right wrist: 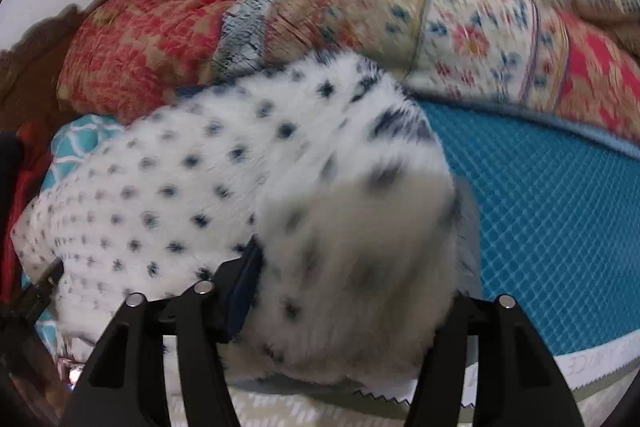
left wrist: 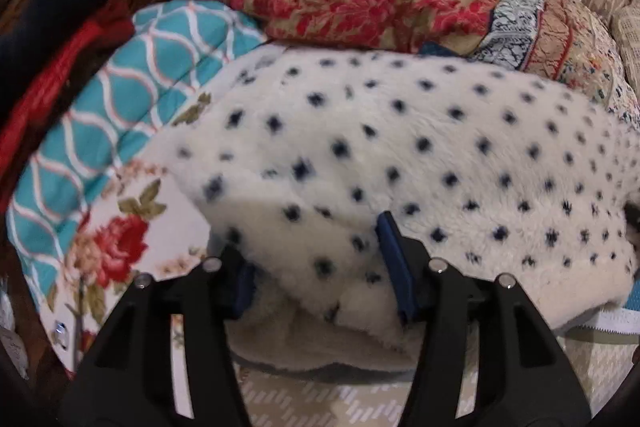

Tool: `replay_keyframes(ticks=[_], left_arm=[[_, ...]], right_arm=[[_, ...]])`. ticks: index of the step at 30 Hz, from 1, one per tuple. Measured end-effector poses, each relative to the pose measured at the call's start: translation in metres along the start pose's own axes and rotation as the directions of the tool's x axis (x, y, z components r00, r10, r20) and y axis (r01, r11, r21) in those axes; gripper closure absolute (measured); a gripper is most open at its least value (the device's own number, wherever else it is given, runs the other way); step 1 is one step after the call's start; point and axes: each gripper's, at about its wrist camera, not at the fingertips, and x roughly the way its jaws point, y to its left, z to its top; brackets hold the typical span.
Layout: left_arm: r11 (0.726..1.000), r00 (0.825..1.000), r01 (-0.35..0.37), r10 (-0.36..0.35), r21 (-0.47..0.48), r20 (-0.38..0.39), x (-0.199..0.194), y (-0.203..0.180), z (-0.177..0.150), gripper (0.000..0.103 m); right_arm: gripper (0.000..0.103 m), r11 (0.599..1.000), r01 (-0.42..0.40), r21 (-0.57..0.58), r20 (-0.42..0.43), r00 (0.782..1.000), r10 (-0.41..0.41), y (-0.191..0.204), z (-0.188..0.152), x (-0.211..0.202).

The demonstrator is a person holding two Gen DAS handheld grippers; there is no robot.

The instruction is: Fold large clothes

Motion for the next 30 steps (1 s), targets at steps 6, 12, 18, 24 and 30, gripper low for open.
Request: replay_keyframes(ticks=[6, 12, 18, 24, 30], left_arm=[[0.981, 0.965, 0.031, 0.021, -0.193, 0.262, -0.090, 0.044, -0.038, 0.025], [0.992, 0.985, 0.128, -0.128, 0.007, 0.117, -0.120, -0.011, -0.132, 0.025], [0.987, 0.991, 0.128, -0.131, 0.100, 0.025, -0.165, -0.035, -0.220, 0.024], [0.992, 0.993, 0.107, -0.109, 0.063, 0.032, -0.230, -0.022, -0.276, 0.019], [0.989, 0.990, 0.109, -0.118, 0.104, 0.080, -0.291, -0.025, -0.302, 0.007]], right_arm=[[0.066, 0.995, -0.042, 0.088, 0.283, 0.959, 0.016, -0.021, -0.046, -0.087], [0.068, 1.000, -0.017, -0.002, 0.103, 0.994, 0.017, -0.002, -0.188, -0.110], [0.068, 0.989, 0.051, -0.138, -0.017, 0.998, -0.054, 0.015, -0.303, -0.171], [0.070, 0.988, 0.048, -0.147, -0.005, 0.999, -0.049, 0.008, -0.374, -0.246], [0.070, 0.993, -0.013, -0.120, -0.014, 1.000, 0.012, 0.004, -0.412, -0.300]])
